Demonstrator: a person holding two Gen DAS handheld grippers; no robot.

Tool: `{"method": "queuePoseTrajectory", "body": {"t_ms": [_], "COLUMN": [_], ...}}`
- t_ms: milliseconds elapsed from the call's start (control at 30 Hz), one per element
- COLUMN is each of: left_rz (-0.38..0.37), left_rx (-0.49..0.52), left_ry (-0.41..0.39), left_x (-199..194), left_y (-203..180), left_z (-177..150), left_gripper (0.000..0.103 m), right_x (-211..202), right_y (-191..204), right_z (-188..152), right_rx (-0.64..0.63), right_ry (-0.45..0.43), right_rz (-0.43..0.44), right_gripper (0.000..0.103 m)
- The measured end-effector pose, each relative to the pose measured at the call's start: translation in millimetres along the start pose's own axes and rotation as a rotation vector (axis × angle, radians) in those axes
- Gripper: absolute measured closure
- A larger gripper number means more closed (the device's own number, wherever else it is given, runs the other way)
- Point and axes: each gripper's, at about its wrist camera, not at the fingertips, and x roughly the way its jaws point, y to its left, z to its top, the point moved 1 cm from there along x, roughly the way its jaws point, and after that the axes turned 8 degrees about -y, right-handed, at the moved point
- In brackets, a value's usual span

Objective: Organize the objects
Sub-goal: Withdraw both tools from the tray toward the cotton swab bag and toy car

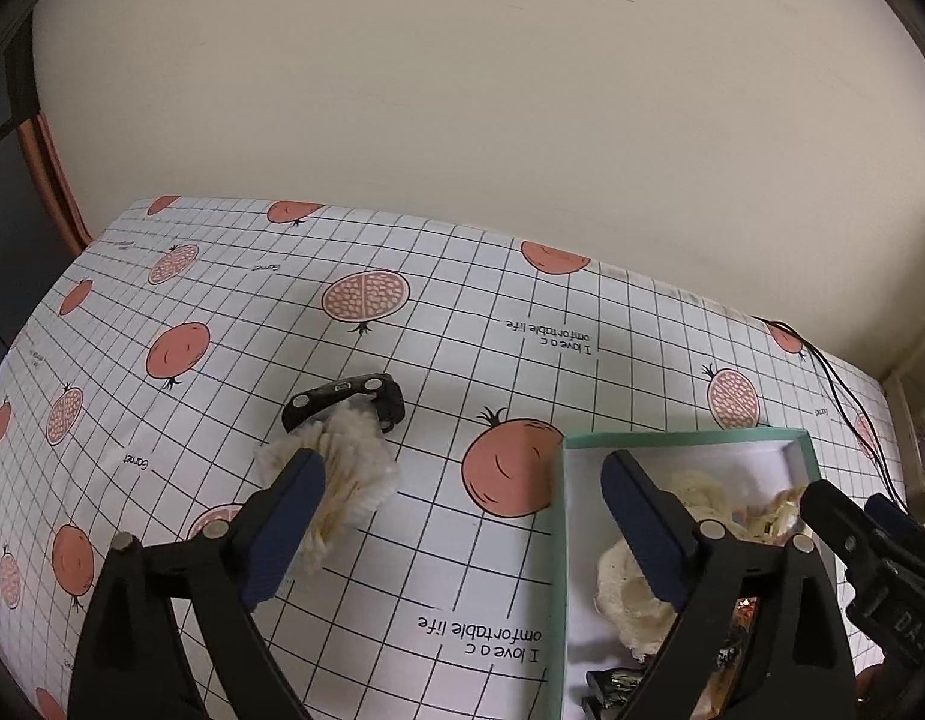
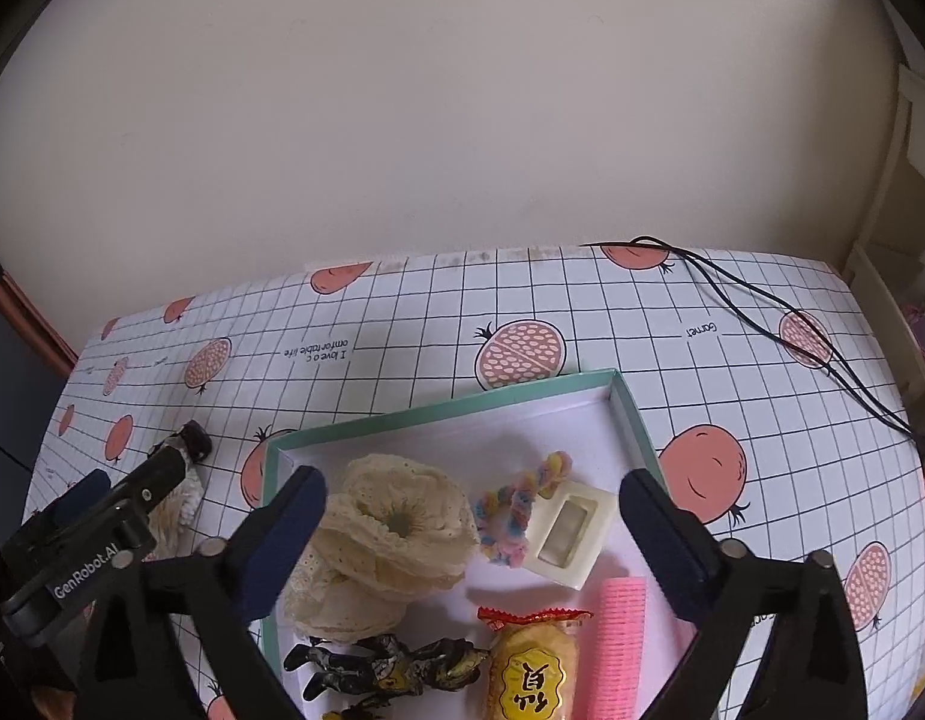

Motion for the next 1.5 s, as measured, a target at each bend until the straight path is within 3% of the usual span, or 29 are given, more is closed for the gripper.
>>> {"method": "queuePoseTrajectory", "body": {"t_ms": [67, 633, 867, 1033, 1167, 1500], "left_rz": [0.000, -0.008, -0.001, 0.027, 0.046, 0.018], "left_rx": [-0.004, 0.001, -0.044, -0.087, -0.114, -0.110], "left_ry": [0.000, 0.021, 0.036, 0.033, 0.036, 0.066], "left_x": [0.9, 9.9, 20.5, 23.2, 26.2, 43.7], "left_y": [0.1, 4.9, 37.2, 69.7, 93.9, 123.0], "left_z": [0.4, -2.4, -6.4, -3.7, -3.6, -12.7], "left_gripper": [0.000, 0.000, 0.000, 0.000, 0.000, 0.000], "right_x": [0.5, 12.9, 16.3, 19.9, 23.5, 33.9], "right_y": [0.3, 6.8, 32.2, 55.4, 80.0, 129.6], "right_z": [0.1, -4.0, -4.1, -2.4, -5.0, -12.3], "right_rx": [-0.001, 0.010, -0.030, -0.038, -0.076, -0.123], "right_ry": [-0.001, 0.018, -0.002, -0.024, -0.036, -0.035], "right_rz": [0.001, 0.010, 0.050, 0.132, 0.138, 0.196], "right_gripper": [0.000, 0.000, 0.000, 0.000, 0.000, 0.000]}}
